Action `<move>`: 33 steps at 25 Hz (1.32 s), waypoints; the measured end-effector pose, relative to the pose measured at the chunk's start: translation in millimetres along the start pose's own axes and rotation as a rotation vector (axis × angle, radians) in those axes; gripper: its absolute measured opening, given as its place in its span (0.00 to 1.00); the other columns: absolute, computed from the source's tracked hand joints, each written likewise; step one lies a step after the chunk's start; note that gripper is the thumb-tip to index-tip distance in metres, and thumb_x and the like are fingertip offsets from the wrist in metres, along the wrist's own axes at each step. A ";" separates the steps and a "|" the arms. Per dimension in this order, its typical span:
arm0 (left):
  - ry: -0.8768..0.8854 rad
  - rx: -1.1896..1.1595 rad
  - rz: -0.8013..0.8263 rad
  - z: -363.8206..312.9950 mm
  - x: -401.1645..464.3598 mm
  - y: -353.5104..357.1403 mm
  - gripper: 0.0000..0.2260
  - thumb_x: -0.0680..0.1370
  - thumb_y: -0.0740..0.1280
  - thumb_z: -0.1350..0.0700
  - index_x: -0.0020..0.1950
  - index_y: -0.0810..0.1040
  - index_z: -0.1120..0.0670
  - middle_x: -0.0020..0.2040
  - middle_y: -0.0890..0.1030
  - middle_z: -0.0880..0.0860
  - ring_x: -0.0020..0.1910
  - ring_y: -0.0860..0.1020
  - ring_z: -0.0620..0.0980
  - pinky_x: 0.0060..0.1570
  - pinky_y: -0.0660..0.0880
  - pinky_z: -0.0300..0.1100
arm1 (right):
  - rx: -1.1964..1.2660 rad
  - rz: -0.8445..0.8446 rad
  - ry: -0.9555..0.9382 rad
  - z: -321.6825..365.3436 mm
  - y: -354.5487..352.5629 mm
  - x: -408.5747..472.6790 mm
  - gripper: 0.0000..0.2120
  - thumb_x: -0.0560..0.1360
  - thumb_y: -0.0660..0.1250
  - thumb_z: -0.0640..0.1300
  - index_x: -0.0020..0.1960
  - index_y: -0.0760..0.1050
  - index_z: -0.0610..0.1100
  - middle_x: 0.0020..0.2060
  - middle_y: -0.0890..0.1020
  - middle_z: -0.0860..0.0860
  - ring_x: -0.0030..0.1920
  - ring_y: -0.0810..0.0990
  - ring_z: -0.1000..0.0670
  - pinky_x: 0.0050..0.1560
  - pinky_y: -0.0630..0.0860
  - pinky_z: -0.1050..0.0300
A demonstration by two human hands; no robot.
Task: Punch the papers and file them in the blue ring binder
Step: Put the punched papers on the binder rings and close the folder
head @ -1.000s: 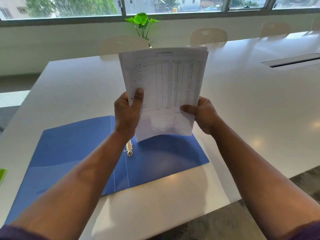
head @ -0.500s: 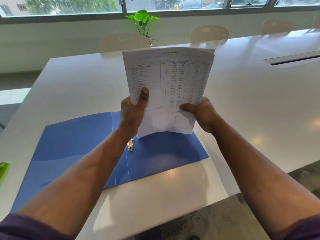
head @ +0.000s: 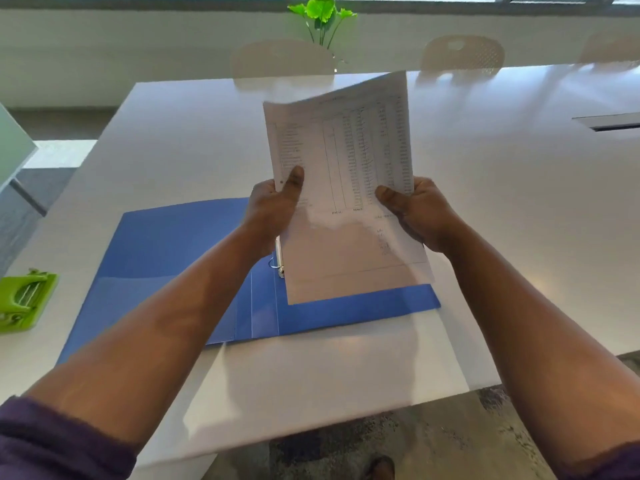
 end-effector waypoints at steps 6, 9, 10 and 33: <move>-0.116 0.189 0.174 33.5 -15.9 -44.4 0.08 0.78 0.72 0.47 0.51 0.81 0.51 0.41 0.86 0.51 0.38 0.81 0.49 0.40 0.77 0.41 | -0.167 0.029 0.058 -11.2 13.3 -3.2 0.05 0.81 0.67 0.43 0.54 0.81 0.47 0.47 0.86 0.51 0.41 0.87 0.52 0.42 0.84 0.57; -0.183 0.249 0.228 45.0 -20.9 -53.7 0.10 0.78 0.73 0.48 0.54 0.81 0.52 0.47 0.87 0.54 0.45 0.82 0.48 0.48 0.76 0.43 | -0.221 0.019 0.072 -11.2 14.6 -2.5 0.04 0.81 0.67 0.44 0.52 0.81 0.50 0.47 0.87 0.52 0.41 0.87 0.52 0.41 0.84 0.58; -0.192 0.238 0.242 47.8 -22.6 -54.8 0.10 0.78 0.73 0.50 0.55 0.81 0.53 0.47 0.87 0.53 0.44 0.82 0.47 0.46 0.76 0.41 | -0.233 0.009 0.070 -10.9 15.7 -1.2 0.04 0.81 0.67 0.45 0.52 0.81 0.50 0.47 0.87 0.52 0.42 0.87 0.51 0.42 0.84 0.56; -0.259 0.248 0.212 57.9 -15.5 -48.1 0.04 0.80 0.70 0.60 0.53 0.78 0.57 0.51 0.85 0.52 0.51 0.83 0.52 0.46 0.79 0.40 | -0.334 -0.004 0.025 1.1 24.9 13.4 0.10 0.81 0.68 0.44 0.60 0.82 0.43 0.52 0.84 0.48 0.54 0.83 0.42 0.60 0.81 0.41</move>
Point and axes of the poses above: each hand's wrist, its own x-axis towards the middle knuckle, its own y-axis out of the palm, z = x × y, the point moved 1 cm from there along x, towards the middle knuckle
